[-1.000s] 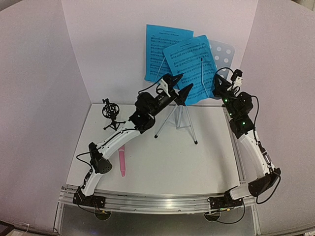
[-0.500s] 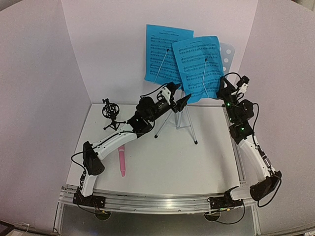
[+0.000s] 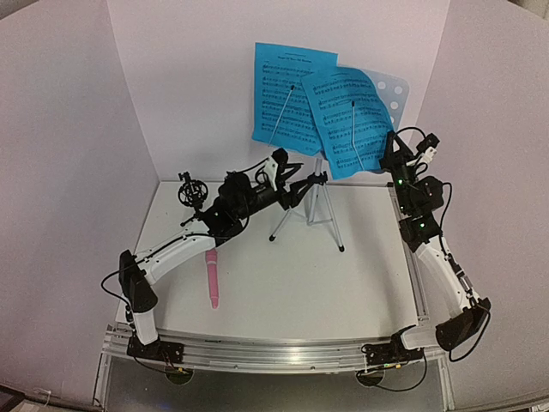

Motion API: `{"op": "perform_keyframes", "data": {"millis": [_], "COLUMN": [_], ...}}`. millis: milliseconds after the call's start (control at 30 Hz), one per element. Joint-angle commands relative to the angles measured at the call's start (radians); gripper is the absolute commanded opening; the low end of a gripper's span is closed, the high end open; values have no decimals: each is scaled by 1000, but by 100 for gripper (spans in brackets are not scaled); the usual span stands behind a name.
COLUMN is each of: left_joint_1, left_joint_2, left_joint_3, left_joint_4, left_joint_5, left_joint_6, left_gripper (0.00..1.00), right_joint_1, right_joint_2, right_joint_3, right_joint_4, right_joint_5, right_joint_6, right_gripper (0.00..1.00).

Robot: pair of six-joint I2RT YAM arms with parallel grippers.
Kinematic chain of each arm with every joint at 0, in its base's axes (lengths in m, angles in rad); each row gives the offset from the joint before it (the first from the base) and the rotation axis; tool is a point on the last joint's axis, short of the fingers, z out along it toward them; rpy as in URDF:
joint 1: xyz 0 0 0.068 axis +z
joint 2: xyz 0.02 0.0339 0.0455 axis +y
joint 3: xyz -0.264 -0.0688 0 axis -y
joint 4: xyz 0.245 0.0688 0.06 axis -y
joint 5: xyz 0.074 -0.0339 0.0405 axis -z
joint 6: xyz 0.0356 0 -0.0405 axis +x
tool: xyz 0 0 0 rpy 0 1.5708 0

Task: Set up the instrument practice props

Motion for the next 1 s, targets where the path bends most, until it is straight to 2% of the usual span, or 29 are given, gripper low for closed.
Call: {"op": "perform_keyframes", "data": {"millis": [0, 133, 367, 533, 700, 867, 967], "left_joint_1": [1, 3, 7, 8, 12, 13, 14], "left_joint_2": [55, 137, 300, 379, 454, 485, 486], "left_joint_3": [-18, 43, 226, 326, 450, 494, 493], "left_joint_4": [118, 209, 293, 333, 316, 297, 287], "left_joint_5": [119, 114, 173, 185, 134, 123, 135], "left_joint_6": [-131, -150, -251, -257, -256, -266, -277], "left_gripper": [68, 75, 78, 79, 73, 56, 49], "right_joint_1": [3, 3, 3, 3, 3, 3, 3], "right_joint_2": [-7, 0, 1, -5, -8, -5, -2], "right_joint_3": [6, 15, 22, 17, 17, 24, 29], "right_joint_4": [51, 49, 50, 48, 46, 46, 47], "right_joint_5": [4, 1, -9, -13, -18, -24, -29], "right_joint_6": [21, 11, 1, -8, -19, -30, -34], "right_gripper": [0, 0, 0, 0, 0, 0, 0]}}
